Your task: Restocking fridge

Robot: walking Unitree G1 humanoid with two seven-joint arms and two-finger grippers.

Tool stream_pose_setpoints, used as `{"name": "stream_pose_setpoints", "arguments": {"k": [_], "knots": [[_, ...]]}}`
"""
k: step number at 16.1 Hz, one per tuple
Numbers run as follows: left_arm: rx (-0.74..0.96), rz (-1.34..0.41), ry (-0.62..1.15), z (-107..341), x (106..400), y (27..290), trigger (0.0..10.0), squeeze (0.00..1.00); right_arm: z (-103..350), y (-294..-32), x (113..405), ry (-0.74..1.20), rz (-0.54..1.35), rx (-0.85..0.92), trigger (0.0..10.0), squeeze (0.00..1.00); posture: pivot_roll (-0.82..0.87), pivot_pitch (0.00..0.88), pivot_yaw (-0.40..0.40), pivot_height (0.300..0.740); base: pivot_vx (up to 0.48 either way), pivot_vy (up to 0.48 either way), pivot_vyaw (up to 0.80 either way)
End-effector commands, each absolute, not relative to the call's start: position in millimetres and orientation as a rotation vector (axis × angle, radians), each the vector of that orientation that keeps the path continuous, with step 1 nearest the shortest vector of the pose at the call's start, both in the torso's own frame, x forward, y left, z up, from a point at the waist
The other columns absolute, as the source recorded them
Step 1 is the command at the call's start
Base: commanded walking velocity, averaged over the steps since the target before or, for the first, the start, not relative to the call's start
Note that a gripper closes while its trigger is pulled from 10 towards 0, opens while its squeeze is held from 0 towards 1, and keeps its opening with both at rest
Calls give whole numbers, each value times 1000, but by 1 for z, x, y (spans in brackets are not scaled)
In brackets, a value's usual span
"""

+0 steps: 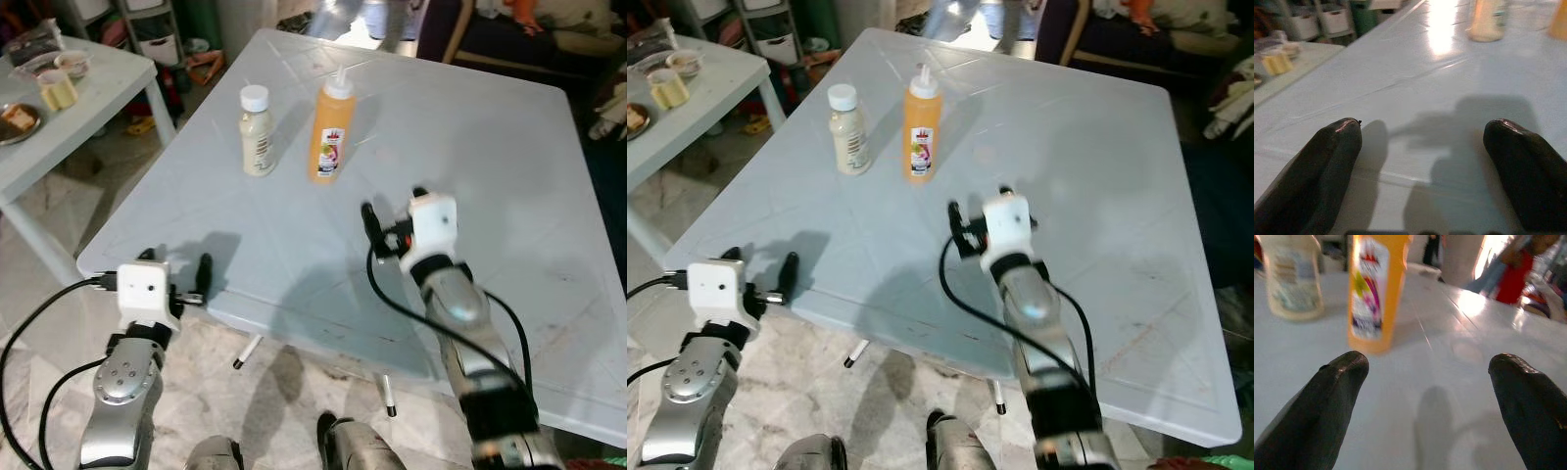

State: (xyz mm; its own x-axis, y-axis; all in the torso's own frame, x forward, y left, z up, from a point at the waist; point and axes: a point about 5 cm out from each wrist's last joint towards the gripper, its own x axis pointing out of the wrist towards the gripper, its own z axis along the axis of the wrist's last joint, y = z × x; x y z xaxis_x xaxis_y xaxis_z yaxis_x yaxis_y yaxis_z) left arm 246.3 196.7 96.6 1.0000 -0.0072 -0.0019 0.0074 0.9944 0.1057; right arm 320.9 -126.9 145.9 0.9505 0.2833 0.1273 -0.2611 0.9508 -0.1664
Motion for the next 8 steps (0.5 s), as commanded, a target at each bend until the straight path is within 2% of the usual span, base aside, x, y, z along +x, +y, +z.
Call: {"name": "stream_pose_setpoints", "arguments": {"k": [1, 8], "knots": [[126, 13, -14, 101, 246, 202, 10000, 0, 154, -130, 324, -184, 281, -154, 10000, 0, 27, 166, -28, 740, 0, 0, 0], [186, 81, -5, 107, 232, 227, 10000, 0, 184, -143, 354, -287, 294, -198, 10000, 0, 89, 198, -3, 740, 0, 0, 0]]}}
